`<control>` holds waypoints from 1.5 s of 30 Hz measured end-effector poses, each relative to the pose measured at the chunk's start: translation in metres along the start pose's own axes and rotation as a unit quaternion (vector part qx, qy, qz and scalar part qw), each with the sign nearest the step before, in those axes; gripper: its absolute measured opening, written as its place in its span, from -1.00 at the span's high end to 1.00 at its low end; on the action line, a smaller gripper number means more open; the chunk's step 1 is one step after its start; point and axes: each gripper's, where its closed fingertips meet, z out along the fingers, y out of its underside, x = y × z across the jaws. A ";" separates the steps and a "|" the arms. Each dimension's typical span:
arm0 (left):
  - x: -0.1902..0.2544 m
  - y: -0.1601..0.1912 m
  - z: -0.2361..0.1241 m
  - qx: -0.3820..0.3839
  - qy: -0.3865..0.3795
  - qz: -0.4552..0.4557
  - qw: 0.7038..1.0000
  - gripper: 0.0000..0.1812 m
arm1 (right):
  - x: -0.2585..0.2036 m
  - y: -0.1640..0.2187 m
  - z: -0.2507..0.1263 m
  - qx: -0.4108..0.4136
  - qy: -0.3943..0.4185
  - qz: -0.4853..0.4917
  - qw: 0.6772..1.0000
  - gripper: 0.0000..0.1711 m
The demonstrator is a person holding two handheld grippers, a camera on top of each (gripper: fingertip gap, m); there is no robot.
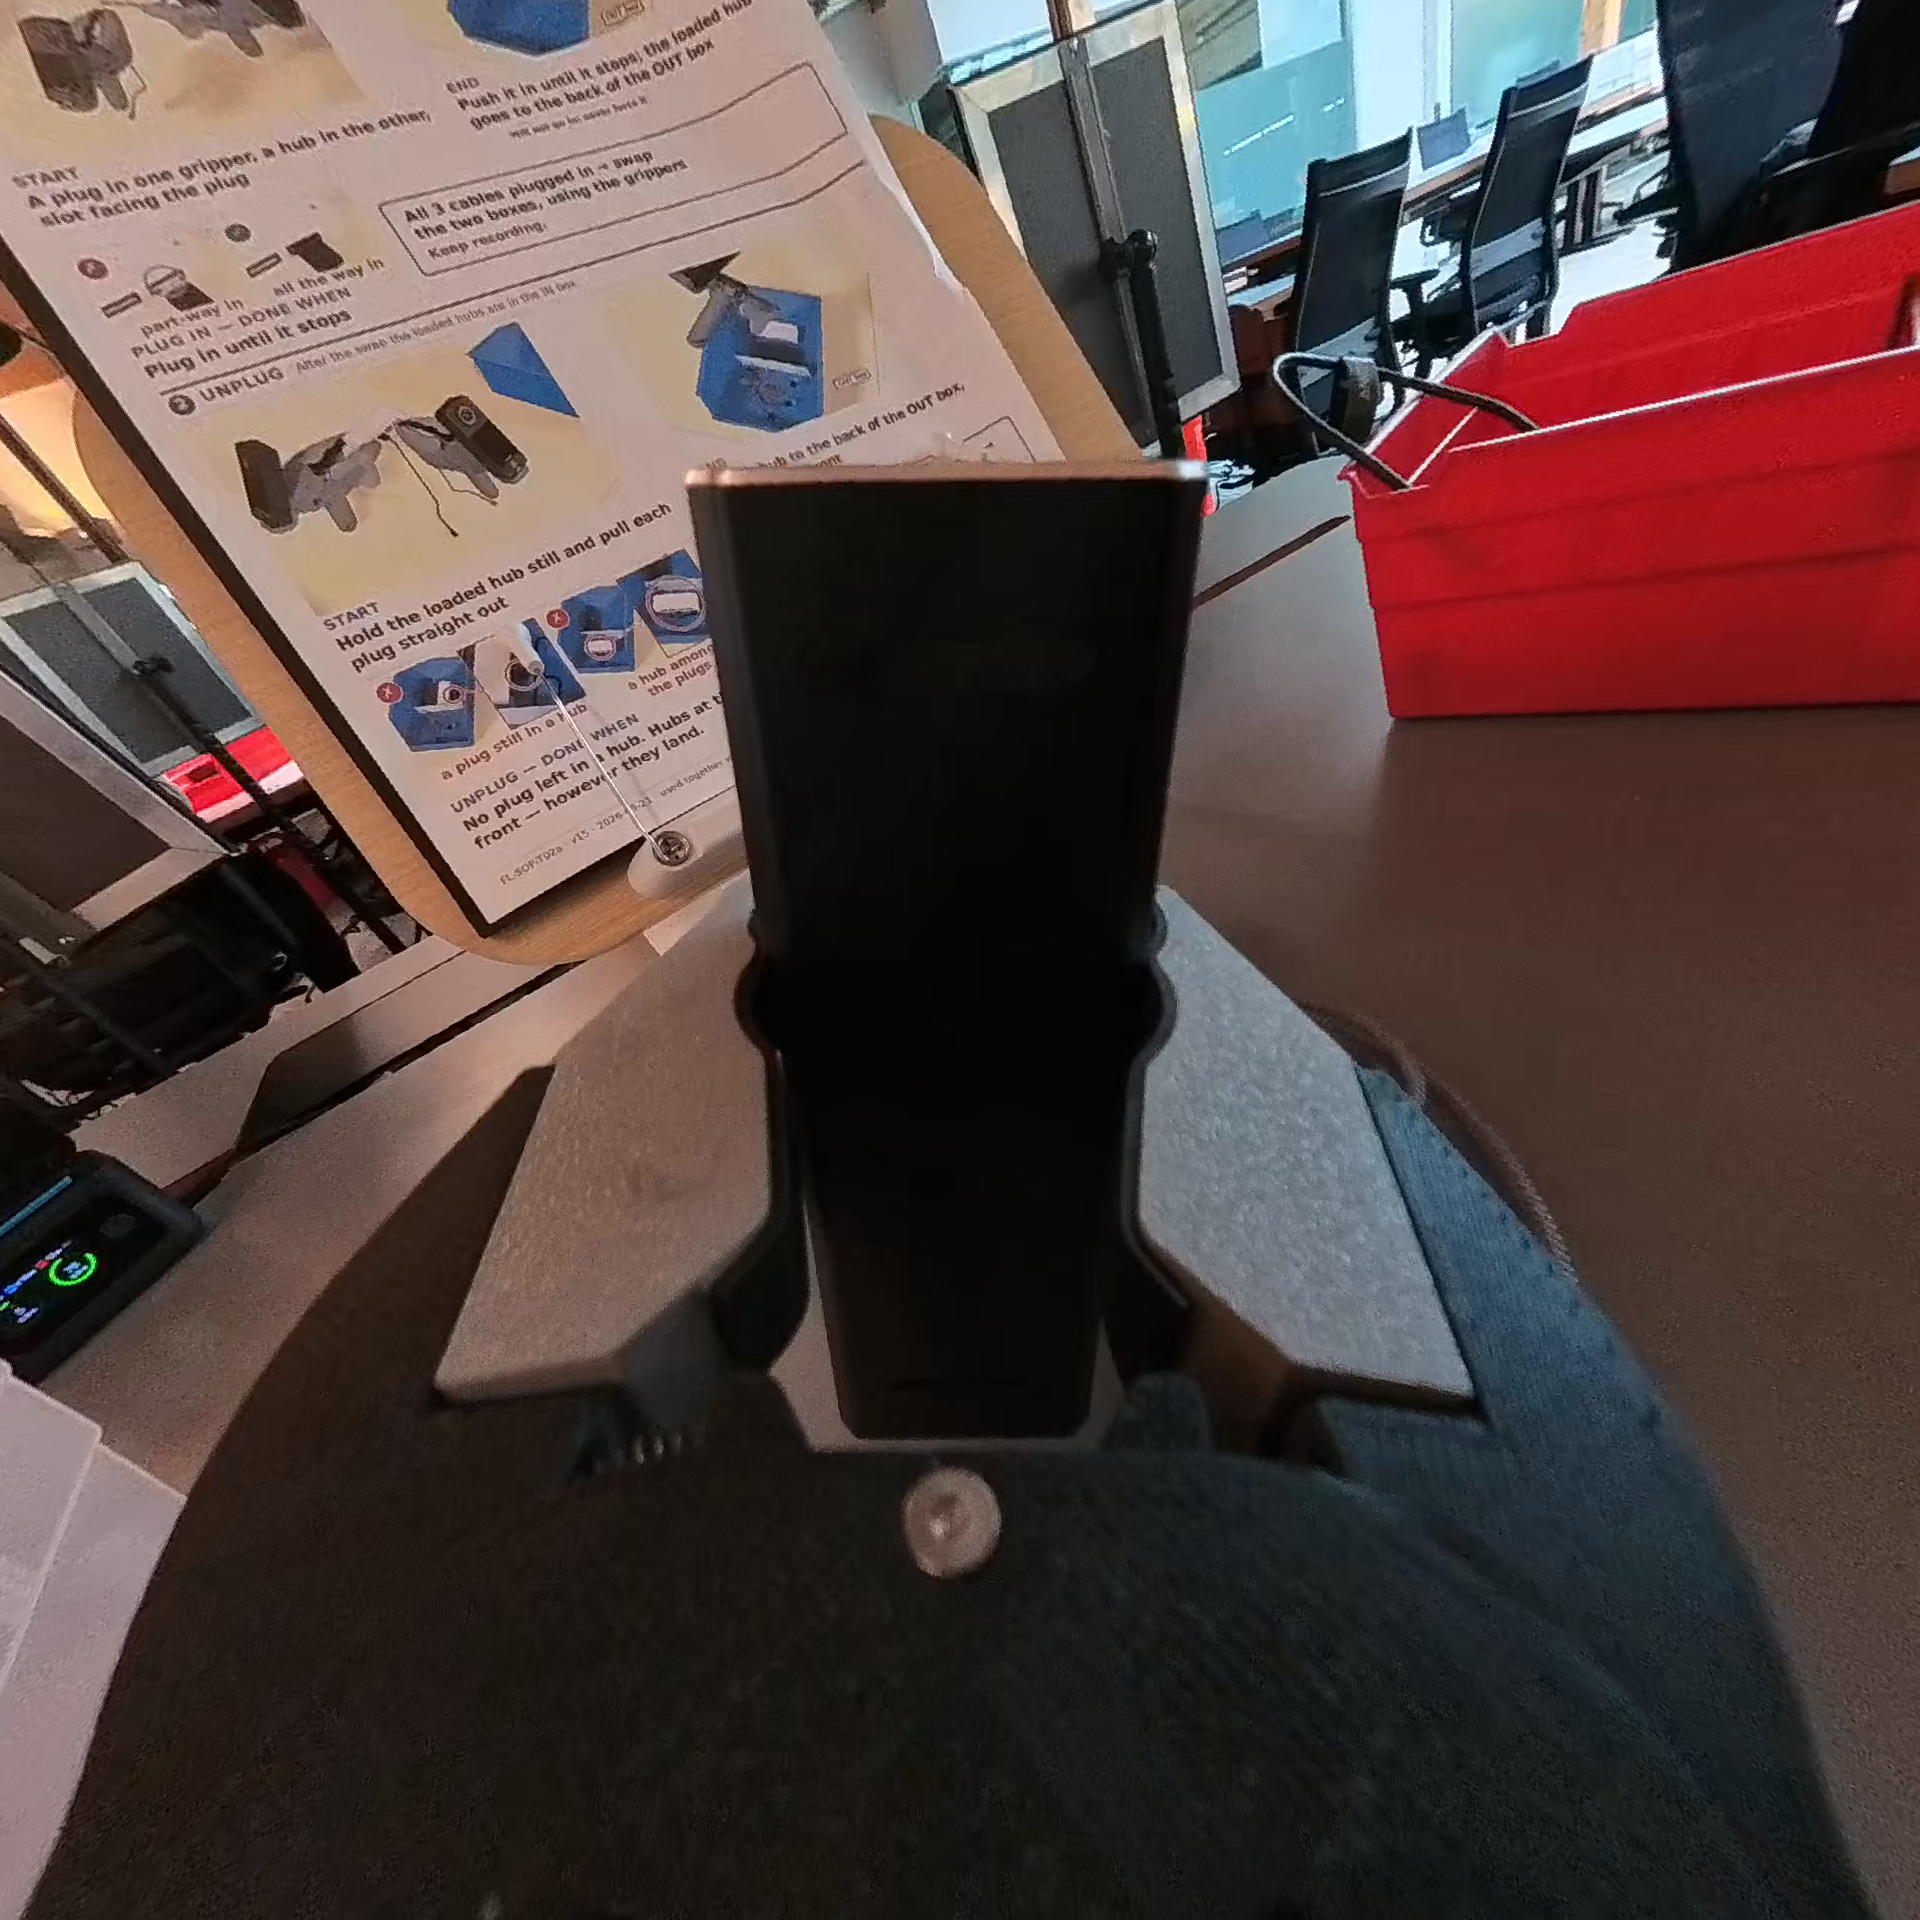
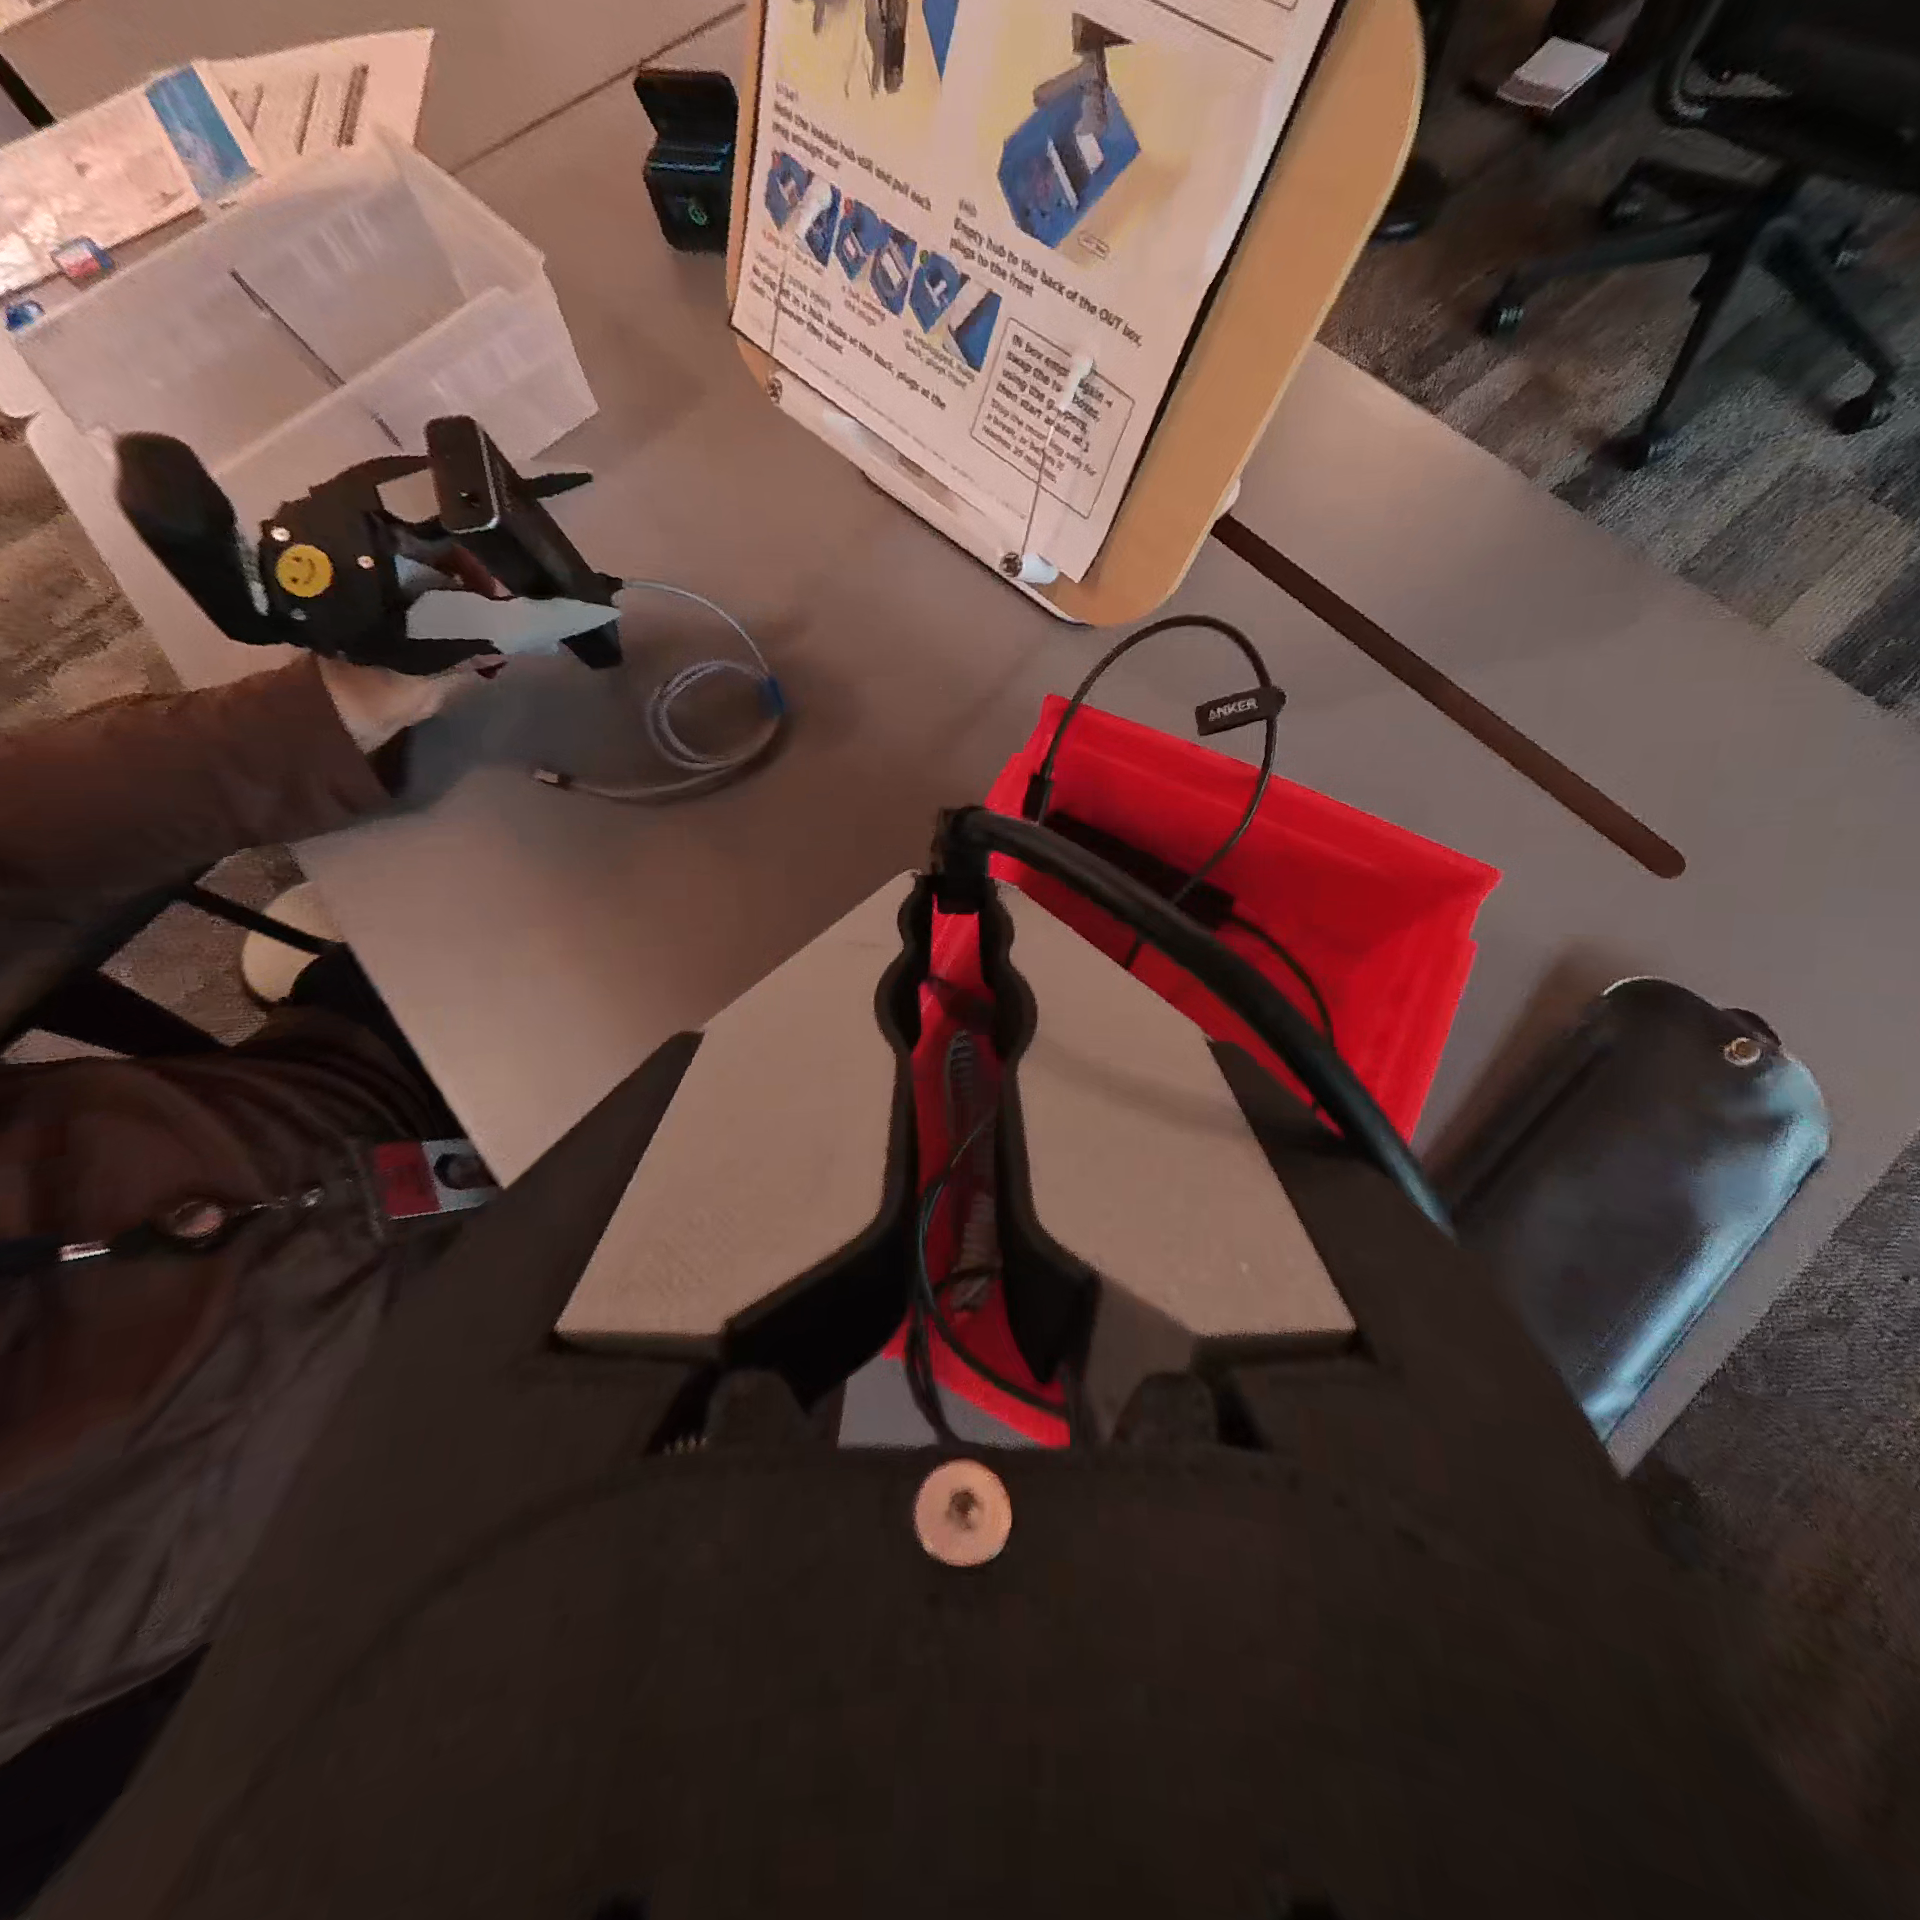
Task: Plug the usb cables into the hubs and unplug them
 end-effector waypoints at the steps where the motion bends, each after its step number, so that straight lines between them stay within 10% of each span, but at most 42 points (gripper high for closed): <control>1: 0.000 0.001 0.000 -0.002 0.001 0.000 1.000 0.26 | 0.004 -0.002 0.002 0.010 0.006 -0.004 1.000 0.92; 7: 0.002 0.006 0.004 -0.011 0.008 -0.002 1.000 0.26 | -0.007 -0.074 -0.045 0.079 -0.002 -0.028 0.996 0.93; 16: 0.008 0.004 0.005 -0.009 0.015 0.011 1.000 0.26 | -0.142 -0.250 -0.162 0.185 -0.004 -0.128 0.974 0.93; 25: 0.006 0.001 0.001 -0.004 0.018 -0.004 1.000 0.26 | -0.084 -0.293 -0.144 0.123 0.144 -0.118 0.975 0.92; 32: 0.017 0.007 0.006 -0.032 0.050 -0.032 0.998 0.26 | -0.084 -0.387 -0.223 0.252 0.129 -0.129 0.950 0.93; 38: 0.023 0.005 0.005 -0.040 0.068 -0.026 0.997 0.26 | -0.043 -0.400 -0.230 0.292 0.053 -0.054 0.953 0.93; 45: 0.031 0.002 0.000 -0.036 0.075 0.001 0.997 0.26 | 0.077 -0.300 -0.128 0.194 0.070 0.005 0.979 0.93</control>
